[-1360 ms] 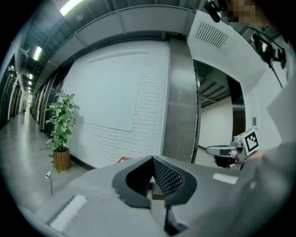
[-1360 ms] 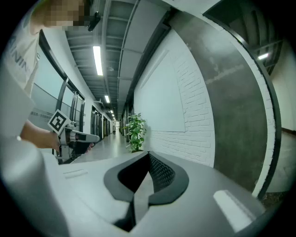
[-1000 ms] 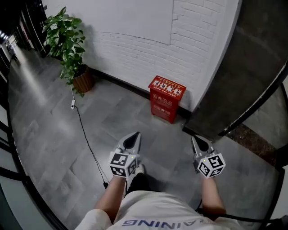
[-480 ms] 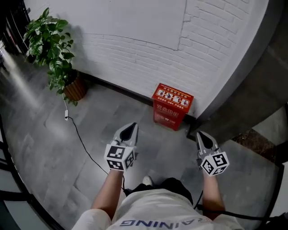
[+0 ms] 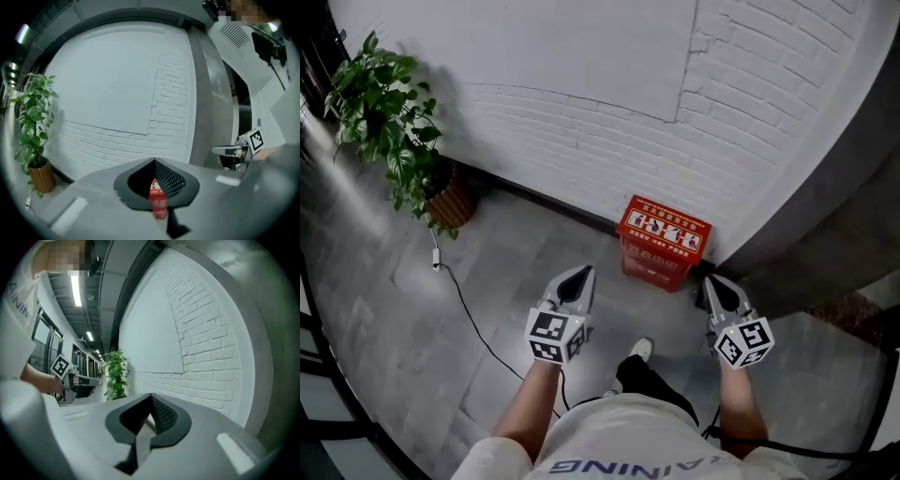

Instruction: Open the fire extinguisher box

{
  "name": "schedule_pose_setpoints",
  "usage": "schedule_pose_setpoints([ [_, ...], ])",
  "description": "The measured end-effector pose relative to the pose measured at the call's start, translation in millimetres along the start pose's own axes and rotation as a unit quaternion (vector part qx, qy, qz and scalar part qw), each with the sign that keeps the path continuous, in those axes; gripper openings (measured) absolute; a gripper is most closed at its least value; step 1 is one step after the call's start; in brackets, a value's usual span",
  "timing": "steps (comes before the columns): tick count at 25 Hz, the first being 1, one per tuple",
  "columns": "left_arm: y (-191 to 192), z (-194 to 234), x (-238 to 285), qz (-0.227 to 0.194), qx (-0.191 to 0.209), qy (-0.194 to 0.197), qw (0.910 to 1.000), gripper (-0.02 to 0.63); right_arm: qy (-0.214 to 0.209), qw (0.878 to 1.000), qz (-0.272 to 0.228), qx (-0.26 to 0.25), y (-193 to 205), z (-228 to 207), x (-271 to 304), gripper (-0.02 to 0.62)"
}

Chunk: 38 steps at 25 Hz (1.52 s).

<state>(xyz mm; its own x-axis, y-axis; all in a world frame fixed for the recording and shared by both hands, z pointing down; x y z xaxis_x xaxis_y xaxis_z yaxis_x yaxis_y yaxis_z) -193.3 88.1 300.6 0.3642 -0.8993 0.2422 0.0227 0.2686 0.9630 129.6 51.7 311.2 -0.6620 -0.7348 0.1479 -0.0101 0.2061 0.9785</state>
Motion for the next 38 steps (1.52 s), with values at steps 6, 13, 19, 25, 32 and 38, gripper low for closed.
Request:
schedule_pose_setpoints([
  [6, -14, 6, 82, 0.019, 0.038, 0.034, 0.9985, 0.004, -0.008, 1.000, 0.001, 0.012, -5, -48, 56, 0.005],
  [13, -18, 22, 152, 0.045, 0.043, 0.063, 0.9961, 0.003, 0.012, 0.999, 0.014, 0.029, -1, -79, 85, 0.005],
  [19, -8, 59, 211, 0.063, 0.051, 0.090, 0.9926, 0.003, 0.071, 0.996, 0.035, 0.044, 9, -95, 98, 0.005],
  [25, 27, 110, 258, 0.095, 0.055, 0.124, 0.9861, 0.003, 0.129, 0.989, 0.037, 0.068, 34, -101, 134, 0.005],
  [32, 101, 128, 297, 0.129, 0.070, 0.131, 0.9804, 0.003, 0.170, 0.981, 0.058, 0.077, 103, -125, 169, 0.005],
  [38, 177, 144, 319, 0.142, 0.057, 0.107, 0.9823, 0.003, 0.173, 0.979, 0.067, 0.082, 166, -138, 167, 0.005],
])
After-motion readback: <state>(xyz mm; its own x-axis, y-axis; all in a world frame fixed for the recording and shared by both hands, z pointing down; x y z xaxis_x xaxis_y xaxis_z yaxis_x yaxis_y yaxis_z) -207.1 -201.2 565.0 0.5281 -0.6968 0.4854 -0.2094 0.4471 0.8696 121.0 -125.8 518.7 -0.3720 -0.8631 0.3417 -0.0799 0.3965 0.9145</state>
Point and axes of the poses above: the fingertips, and each gripper's own axes: x forward along the fingers, z to its left, y out of its underside, the point moved 8 cm from there along -x, backward along the fingers, and after that the axes turned 1 degree about x, right-handed, at the moved point
